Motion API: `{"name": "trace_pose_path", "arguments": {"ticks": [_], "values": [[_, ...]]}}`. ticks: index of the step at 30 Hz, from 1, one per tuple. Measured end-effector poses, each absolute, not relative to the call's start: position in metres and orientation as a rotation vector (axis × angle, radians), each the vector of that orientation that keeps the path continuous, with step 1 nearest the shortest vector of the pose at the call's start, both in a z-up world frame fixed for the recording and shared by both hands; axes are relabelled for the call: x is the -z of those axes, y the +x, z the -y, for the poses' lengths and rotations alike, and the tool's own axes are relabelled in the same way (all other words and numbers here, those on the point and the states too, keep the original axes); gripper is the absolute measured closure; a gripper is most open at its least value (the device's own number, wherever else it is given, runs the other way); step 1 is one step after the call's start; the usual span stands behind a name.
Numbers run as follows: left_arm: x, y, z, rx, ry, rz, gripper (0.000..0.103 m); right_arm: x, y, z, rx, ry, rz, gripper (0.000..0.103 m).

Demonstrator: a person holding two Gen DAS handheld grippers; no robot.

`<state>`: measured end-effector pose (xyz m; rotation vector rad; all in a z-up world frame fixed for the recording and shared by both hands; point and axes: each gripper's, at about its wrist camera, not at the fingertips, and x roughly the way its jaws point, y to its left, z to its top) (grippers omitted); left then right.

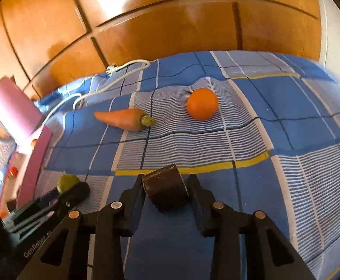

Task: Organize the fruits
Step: 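Lift the green tomato and dark beet piece and carry both toward the tray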

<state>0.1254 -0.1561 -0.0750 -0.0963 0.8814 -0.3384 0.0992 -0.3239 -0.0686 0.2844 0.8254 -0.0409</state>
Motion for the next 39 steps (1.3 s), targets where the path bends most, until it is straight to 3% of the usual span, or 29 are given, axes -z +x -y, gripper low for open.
{"name": "trace_pose_path", "arguments": {"ticks": [5,7,11,22,39], "values": [[0.073,0.115,0.156,0.346,-0.064,-0.888,0.070,0.068,0.083,0.316,0.034,0.223,-0.831,0.066],[0.072,0.108,0.154,0.355,-0.062,-0.894,0.070,0.069,0.076,0.312,0.034,0.196,-0.841,0.074],[0.071,0.095,0.147,0.388,-0.077,-0.903,0.070,0.070,0.063,0.304,0.047,0.151,-0.827,0.076],[0.066,0.074,0.130,0.459,-0.150,-0.949,0.070,0.071,0.055,0.303,0.054,0.157,-0.803,0.077],[0.072,0.050,0.145,0.423,0.044,-0.865,0.069,0.068,0.013,0.305,0.030,0.208,-0.787,0.077]]}}
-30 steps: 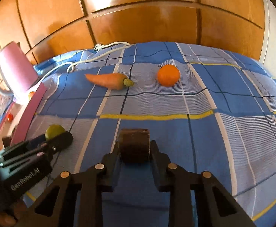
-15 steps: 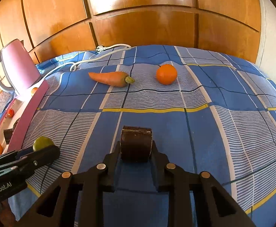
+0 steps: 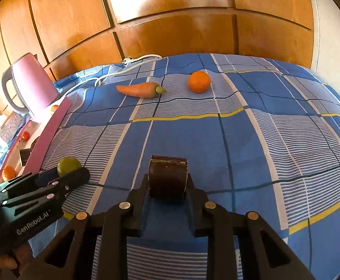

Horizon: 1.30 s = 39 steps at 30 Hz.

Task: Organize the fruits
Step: 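Lift the green tomato and dark beet piece and carry both toward the tray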

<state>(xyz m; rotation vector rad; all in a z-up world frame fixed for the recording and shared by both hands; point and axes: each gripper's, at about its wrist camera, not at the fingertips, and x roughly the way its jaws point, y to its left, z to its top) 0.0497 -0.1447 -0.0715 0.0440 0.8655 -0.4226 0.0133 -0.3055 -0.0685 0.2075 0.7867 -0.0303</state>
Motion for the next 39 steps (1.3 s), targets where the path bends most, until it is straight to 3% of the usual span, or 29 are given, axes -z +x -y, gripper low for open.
{"name": "trace_pose_path", "arguments": {"ticks": [39], "values": [[0.024,0.018,0.116,0.424,-0.009,-0.792,0.070,0.065,0.004,0.263,-0.030,0.162,-0.844,0.077]]}}
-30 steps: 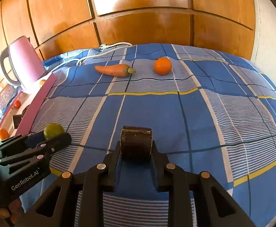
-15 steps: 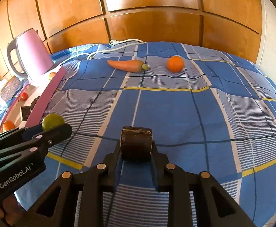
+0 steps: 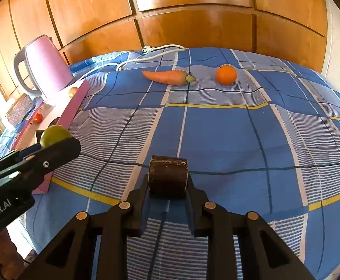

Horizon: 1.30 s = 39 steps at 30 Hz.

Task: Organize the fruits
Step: 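Lift the green tomato and dark beet piece and carry both toward the tray, then release the green tomato into the tray with the left tool while the right tool releases the beet piece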

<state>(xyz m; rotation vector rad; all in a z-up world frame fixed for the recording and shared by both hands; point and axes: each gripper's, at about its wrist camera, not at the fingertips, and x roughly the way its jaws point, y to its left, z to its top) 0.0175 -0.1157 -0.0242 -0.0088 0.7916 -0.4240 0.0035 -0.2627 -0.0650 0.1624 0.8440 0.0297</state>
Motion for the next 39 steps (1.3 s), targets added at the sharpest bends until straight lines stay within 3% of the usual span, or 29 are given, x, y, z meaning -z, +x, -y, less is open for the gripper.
{"name": "trace_pose_path", "arguments": {"ticks": [19,39], "values": [[0.012,0.023,0.080,0.360,-0.078,-0.787,0.070,0.053,0.005,0.248,-0.100,0.192,-0.839,0.077],[0.001,0.048,-0.055,0.062,-0.227,-0.759,0.070,0.012,0.029,0.158,-0.418,0.077,-0.793,0.077]]}}
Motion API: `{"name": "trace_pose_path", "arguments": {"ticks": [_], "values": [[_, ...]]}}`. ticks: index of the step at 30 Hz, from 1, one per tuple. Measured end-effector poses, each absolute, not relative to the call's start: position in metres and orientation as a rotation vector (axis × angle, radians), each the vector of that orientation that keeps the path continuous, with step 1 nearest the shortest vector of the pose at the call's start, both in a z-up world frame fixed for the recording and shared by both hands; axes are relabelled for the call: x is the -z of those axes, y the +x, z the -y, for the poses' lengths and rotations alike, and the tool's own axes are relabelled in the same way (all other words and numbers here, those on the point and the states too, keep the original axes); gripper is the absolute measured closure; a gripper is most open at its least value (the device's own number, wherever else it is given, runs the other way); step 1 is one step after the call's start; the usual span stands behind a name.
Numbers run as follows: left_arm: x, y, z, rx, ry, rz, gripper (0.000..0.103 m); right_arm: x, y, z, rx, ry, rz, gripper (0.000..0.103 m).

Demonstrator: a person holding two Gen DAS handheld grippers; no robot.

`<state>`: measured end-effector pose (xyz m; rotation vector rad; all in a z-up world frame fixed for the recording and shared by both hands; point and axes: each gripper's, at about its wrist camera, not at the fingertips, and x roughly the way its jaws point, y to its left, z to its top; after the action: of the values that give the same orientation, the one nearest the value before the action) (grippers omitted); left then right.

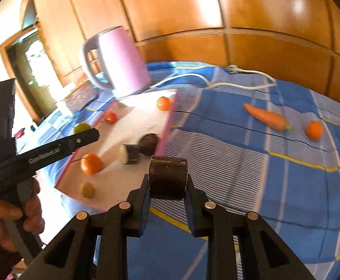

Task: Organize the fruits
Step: 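Release the green tomato into the tray with the left tool while the right tool releases the beet piece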

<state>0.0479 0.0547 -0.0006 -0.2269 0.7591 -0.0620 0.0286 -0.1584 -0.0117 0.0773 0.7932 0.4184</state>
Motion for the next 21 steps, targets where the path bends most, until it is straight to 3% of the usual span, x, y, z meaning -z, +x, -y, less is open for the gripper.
{"name": "trace_pose_path", "arguments": {"ticks": [21], "values": [[0.004,0.072,-0.080,0.007,-0.243,-0.760,0.070,0.008,0.063,0.075,-0.560,0.003,-0.815,0.077]]}}
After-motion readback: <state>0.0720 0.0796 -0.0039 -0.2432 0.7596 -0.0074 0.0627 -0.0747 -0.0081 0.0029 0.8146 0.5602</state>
